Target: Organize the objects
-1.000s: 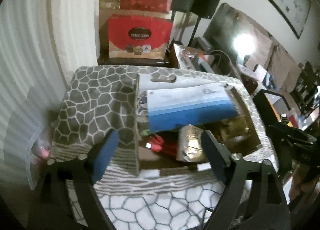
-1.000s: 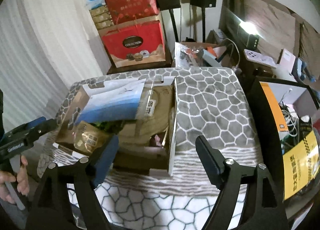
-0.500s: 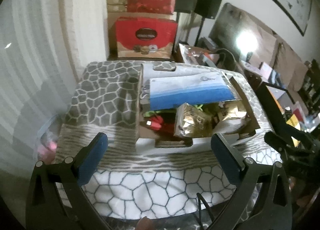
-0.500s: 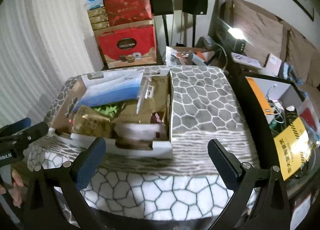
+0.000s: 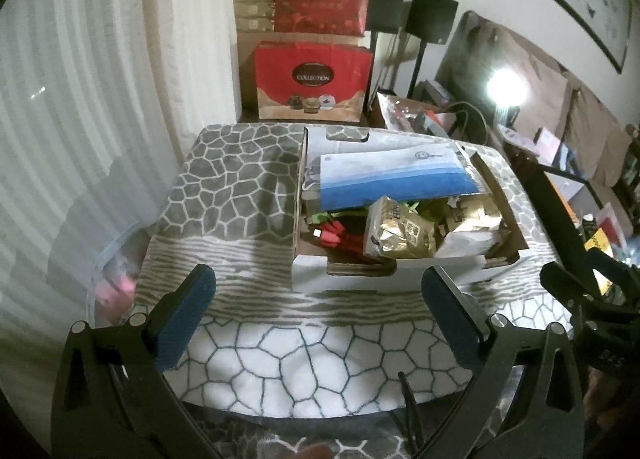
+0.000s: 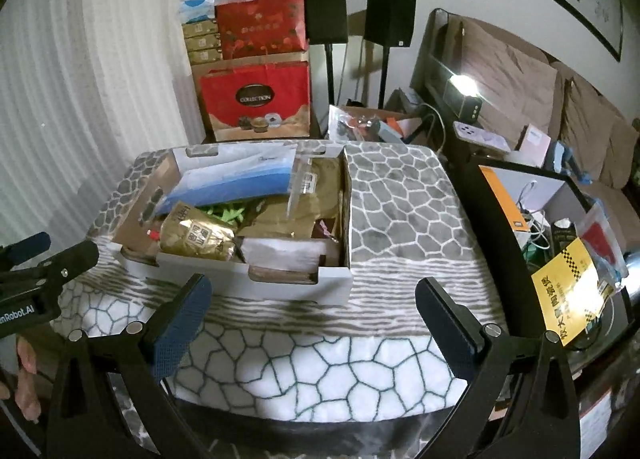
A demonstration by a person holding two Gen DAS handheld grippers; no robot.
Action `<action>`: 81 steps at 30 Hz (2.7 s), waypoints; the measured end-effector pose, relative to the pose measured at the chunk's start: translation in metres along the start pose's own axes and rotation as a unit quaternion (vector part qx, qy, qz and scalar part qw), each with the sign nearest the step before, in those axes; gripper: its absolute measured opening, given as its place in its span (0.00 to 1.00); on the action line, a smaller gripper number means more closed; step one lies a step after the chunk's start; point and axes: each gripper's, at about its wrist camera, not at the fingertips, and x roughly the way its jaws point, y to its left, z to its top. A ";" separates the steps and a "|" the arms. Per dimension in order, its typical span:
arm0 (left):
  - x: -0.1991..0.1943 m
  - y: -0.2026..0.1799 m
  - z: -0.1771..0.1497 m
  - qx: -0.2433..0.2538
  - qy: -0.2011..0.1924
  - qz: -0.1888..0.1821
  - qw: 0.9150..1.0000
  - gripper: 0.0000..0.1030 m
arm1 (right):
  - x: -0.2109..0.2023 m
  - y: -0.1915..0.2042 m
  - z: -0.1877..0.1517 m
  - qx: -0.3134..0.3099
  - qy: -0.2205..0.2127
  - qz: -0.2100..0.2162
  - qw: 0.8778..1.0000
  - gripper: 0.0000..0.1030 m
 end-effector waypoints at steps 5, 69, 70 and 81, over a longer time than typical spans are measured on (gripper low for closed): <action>-0.002 -0.001 0.000 0.000 0.000 0.009 1.000 1.00 | 0.000 -0.002 0.000 0.000 0.001 0.001 1.000 1.00; 0.001 -0.008 0.000 0.002 0.006 0.005 1.000 1.00 | 0.003 0.000 -0.004 0.026 0.012 -0.005 1.000 1.00; 0.001 -0.009 0.000 0.002 0.006 0.004 1.000 1.00 | 0.003 0.001 -0.004 0.027 0.011 -0.005 1.000 1.00; 0.001 -0.008 -0.002 0.002 0.005 0.006 1.000 1.00 | 0.003 0.003 -0.004 0.028 0.012 -0.006 1.000 1.00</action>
